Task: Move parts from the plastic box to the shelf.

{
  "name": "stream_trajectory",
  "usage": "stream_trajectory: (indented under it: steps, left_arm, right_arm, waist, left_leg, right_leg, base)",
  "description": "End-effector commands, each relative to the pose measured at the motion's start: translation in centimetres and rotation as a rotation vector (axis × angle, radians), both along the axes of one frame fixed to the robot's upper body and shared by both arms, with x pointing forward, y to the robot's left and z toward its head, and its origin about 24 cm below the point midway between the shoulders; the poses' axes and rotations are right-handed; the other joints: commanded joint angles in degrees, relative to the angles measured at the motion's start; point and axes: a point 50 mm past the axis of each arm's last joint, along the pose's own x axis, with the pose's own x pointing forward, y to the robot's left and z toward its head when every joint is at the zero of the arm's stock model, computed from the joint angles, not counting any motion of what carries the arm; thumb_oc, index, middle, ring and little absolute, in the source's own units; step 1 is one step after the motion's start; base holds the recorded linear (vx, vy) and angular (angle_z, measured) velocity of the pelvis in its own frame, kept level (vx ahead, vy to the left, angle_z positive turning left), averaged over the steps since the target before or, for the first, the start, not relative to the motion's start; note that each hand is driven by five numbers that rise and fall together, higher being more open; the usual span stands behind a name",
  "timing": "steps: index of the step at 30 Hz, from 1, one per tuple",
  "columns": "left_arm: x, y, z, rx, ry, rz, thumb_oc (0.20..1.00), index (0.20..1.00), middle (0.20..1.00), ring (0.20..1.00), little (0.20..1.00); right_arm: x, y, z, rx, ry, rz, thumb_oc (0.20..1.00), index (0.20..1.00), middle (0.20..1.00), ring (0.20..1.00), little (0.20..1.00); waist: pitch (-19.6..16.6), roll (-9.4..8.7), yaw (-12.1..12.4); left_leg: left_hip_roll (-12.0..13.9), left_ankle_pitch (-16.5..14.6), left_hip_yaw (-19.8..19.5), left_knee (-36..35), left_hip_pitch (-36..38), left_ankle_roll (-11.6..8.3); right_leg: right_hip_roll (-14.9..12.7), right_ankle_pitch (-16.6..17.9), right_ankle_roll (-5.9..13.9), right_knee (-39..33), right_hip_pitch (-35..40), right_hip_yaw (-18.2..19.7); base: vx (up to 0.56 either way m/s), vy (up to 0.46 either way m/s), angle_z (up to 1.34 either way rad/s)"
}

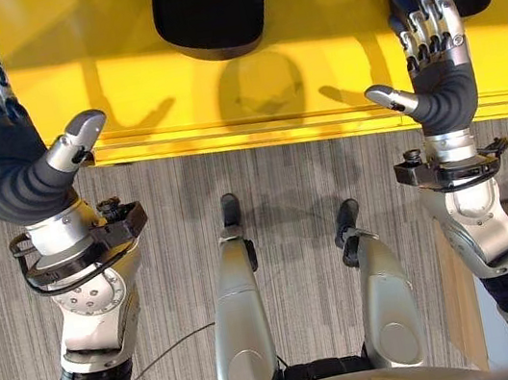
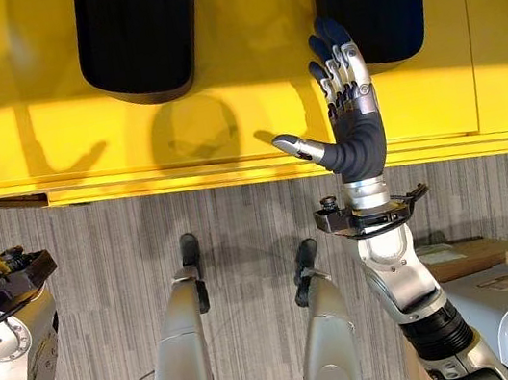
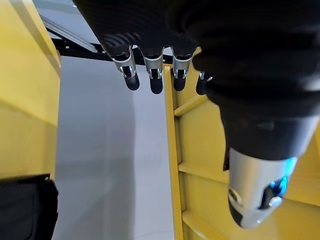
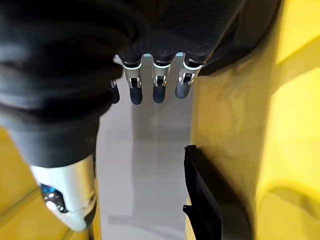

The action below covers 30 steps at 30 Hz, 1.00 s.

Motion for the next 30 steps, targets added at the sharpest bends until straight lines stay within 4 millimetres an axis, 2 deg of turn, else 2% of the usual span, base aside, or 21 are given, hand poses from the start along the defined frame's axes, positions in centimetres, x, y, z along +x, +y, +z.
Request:
stream_trajectory:
  steps: [1, 3, 4, 7, 11, 12, 18, 24, 30]
  left_arm:
    - [-1.2, -0.1, 0.9, 0.083, -0.1, 0.076, 1.0, 1.0, 1.0, 1.0, 1.0]
    - [-0.7, 0.2, 0.8, 0.099, -0.085, 0.123, 1.0, 1.0, 1.0, 1.0, 1.0]
    - [0.8, 0.7, 0.4, 0.108, -0.033, 0.202, 1.0, 1.0, 1.0, 1.0, 1.0]
    - [2.0, 1.1, 0.2, 0.1, -0.002, 0.235, 1.0, 1.0, 1.0, 1.0, 1.0]
    - [4.1, 1.5, -0.6, 0.029, 0.086, 0.191, 1.0, 1.0, 1.0, 1.0, 1.0]
    - [6.4, 1.7, -1.6, -0.003, 0.188, 0.181, 1.0, 1.0, 1.0, 1.0, 1.0]
    - [9.3, 1.4, -3.0, -0.017, 0.328, 0.13, 1.0, 1.0, 1.0, 1.0, 1.0]
    - [11.1, 0.1, -4.5, -0.078, 0.429, 0.019, 1.0, 1.0, 1.0, 1.0, 1.0]
    - [11.8, -1.2, -5.4, -0.067, 0.479, -0.018, 1.0, 1.0, 1.0, 1.0, 1.0]
  right_arm:
    - [-1.2, -0.1, 1.8, 0.033, -0.14, 0.029, 1.0, 1.0, 1.0, 1.0, 1.0]
    - [-1.1, -0.1, 1.8, 0.038, -0.134, 0.032, 1.0, 1.0, 1.0, 1.0, 1.0]
    - [-0.8, -0.1, 1.6, 0.039, -0.119, 0.028, 1.0, 1.0, 1.0, 1.0, 1.0]
    - [-0.5, -0.2, 1.6, 0.037, -0.107, 0.026, 1.0, 1.0, 1.0, 1.0, 1.0]
    - [-0.1, -0.1, 1.3, 0.044, -0.082, 0.029, 1.0, 1.0, 1.0, 1.0, 1.0]
    - [0.4, 0.2, 1.1, 0.052, -0.057, 0.045, 1.0, 1.0, 1.0, 1.0, 1.0]
    - [0.8, 0.8, 0.8, 0.057, -0.029, 0.076, 1.0, 1.0, 1.0, 1.0, 1.0]
    - [0.8, 1.1, 0.3, 0.072, -0.005, 0.099, 1.0, 1.0, 1.0, 1.0, 1.0]
    - [0.7, 1.0, 0.1, 0.08, -0.002, 0.101, 1.0, 1.0, 1.0, 1.0, 1.0]
  waist:
    - [-5.3, 0.34, -0.6]
    - [-5.3, 0.33, -0.8]
    - [-5.4, 0.24, -1.3]
    - [-5.6, 0.03, -1.8]
    - [-5.8, -0.16, -2.5]
    - [-5.9, -0.38, -3.2]
    - [-6.1, -0.61, -4.4]
    - [-6.3, -1.22, -5.4]
    - [-6.5, -1.57, -6.0]
  left_leg:
    - [1.5, -2.0, -0.1, 0.4, 0.5, -0.37]
    - [1.6, -2.0, 0.0, 0.6, 0.5, -0.36]
    - [1.7, -2.1, 0.2, 0.9, 0.4, -0.38]
    - [1.9, -2.1, 0.4, 1.0, 0.5, -0.36]
    - [1.9, -2.2, 0.6, 1.3, 0.5, -0.3]
    - [2.0, -2.1, 0.9, 1.2, 0.6, -0.29]
    - [2.0, -2.1, 1.1, 1.7, 0.2, -0.31]
    - [2.4, -2.1, 1.2, 1.7, 0.0, -0.31]
    - [2.5, -2.2, 1.2, 2.0, 0.0, -0.3]
  right_leg:
    - [-0.7, -0.9, 1.3, -0.6, 5.4, 0.3]
    - [-0.7, -1.0, 1.24, -0.4, 5.3, 0.5]
    - [-0.6, -1.0, 1.19, -0.4, 5.2, 0.6]
    - [-0.5, -0.9, 1.1, -0.6, 5.2, 0.8]
    - [-0.5, -0.7, 1.0, -0.6, 5.0, 1.3]
    - [-0.3, -0.6, 0.99, -0.8, 4.8, 1.7]
    - [-0.1, -0.4, 0.97, -0.7, 4.5, 2.2]
    - [0.1, -0.1, 1.05, -1.3, 4.4, 2.3]
    - [0.3, 0.0, 1.11, -1.3, 4.4, 2.4]
  base:
    - [0.0, 0.0, 0.0]
    - [0.0, 0.0, 0.0]
    - [0.0, 0.0, 0.0]
    - [0.0, 0.004, -0.01]
    - [-0.01, 0.021, -0.06]
    - [-0.02, 0.039, -0.11]
    - [-0.01, 0.019, -0.06]
    - [0.0, 0.0, -0.01]
    - [0.01, 0.002, -0.03]
